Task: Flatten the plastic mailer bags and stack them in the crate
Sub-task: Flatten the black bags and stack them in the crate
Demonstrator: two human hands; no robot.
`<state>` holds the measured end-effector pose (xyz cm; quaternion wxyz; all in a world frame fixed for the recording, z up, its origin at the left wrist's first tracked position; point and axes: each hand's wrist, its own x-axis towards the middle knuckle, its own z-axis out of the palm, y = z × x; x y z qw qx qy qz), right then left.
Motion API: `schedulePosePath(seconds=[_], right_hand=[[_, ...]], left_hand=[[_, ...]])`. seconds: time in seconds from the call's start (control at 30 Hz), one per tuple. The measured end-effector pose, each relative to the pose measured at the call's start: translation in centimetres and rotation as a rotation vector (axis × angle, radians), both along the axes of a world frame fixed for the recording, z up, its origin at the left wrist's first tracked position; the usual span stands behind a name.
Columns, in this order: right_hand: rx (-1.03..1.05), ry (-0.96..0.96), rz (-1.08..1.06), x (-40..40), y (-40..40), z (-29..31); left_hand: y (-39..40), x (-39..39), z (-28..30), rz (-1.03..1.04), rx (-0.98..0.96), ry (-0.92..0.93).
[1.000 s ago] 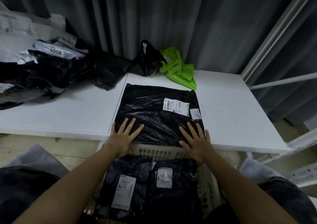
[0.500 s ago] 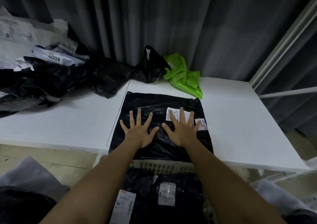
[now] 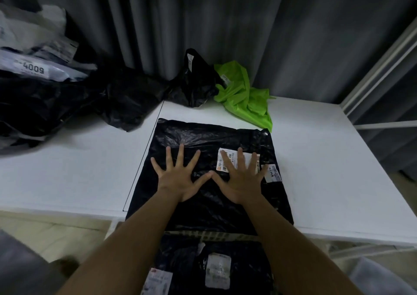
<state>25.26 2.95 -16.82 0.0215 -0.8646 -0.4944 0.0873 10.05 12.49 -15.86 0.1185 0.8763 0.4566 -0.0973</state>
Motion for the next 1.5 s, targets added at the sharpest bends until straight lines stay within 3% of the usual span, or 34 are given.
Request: schedulePosePath(seconds=[0.17, 0.23, 0.3, 0.4, 0.47, 0.63, 0.77, 0.9, 1.0, 1.07, 1.13, 1.23, 1.3, 1.4, 1.43, 1.5], right_hand=[[-0.056, 0.103, -0.015, 0.9, 0.2, 1.7], [0.159, 0.016, -0.123, 1.8, -0.6, 2.5], [0.243, -0.096, -0.29, 2.7, -1.9, 3.0], [0.046, 0.039, -0.458, 3.4, -4.7, 3.5], [0.058, 0.107, -0.455, 2.6, -6.5, 4.3], [0.322, 0.347, -0.437, 1.4, -9.5, 5.4], [0.489, 0.362, -0.281, 0.0, -11.6, 7.7], [0.647, 0.338, -0.044, -2.5, -12.6, 12.8], [0.63, 0.344, 0.091, -4.1, -12.9, 16.8], [0.601, 0.317, 0.143, -4.6, -13.5, 19.0], [0.679, 0.244, 0.14, -4.7, -14.6, 20.5], [0.844, 0.125, -0.05, -4.3, -17.2, 20.1], [0.849, 0.369, -0.264, -4.3, -19.0, 18.8], [0.751, 0.962, -0.393, -5.2, -20.5, 15.8], [0.727, 1.077, -0.393, -5.8, -20.7, 14.8], [0.696, 1.075, -0.398, -6.8, -20.5, 13.1]], left_hand=[[0.5, -0.2, 1.3, 0.048, -0.13, -0.078], [0.9, -1.1, 1.8, 0.192, -0.021, -0.213], [1.4, -2.7, 2.0, 0.385, 0.121, -0.256], [1.0, -5.3, 2.4, 0.484, 0.097, -0.209], [-0.1, -6.5, 2.9, 0.475, 0.047, -0.209], [-2.4, -8.6, 4.3, 0.5, -0.171, -0.264], [-5.6, -10.1, 6.2, 0.478, -0.059, -0.199], [-7.7, -9.8, 9.9, 0.206, 0.123, -0.519], [-9.0, -8.9, 13.4, 0.009, -0.062, -0.877], [-10.5, -8.8, 15.5, -0.008, -0.223, -1.11], [-11.5, -9.0, 16.8, 0.031, -0.242, -1.22], [-12.4, -9.7, 17.8, 0.098, -0.306, -1.391], [-12.7, -10.5, 18.3, 0.161, -0.406, -1.472], [-12.6, -11.7, 18.2, 0.256, -0.53, -1.552], [-12.6, -12.0, 18.0, 0.292, -0.559, -1.569], [-12.5, -12.5, 17.3, 0.376, -0.605, -1.576]])
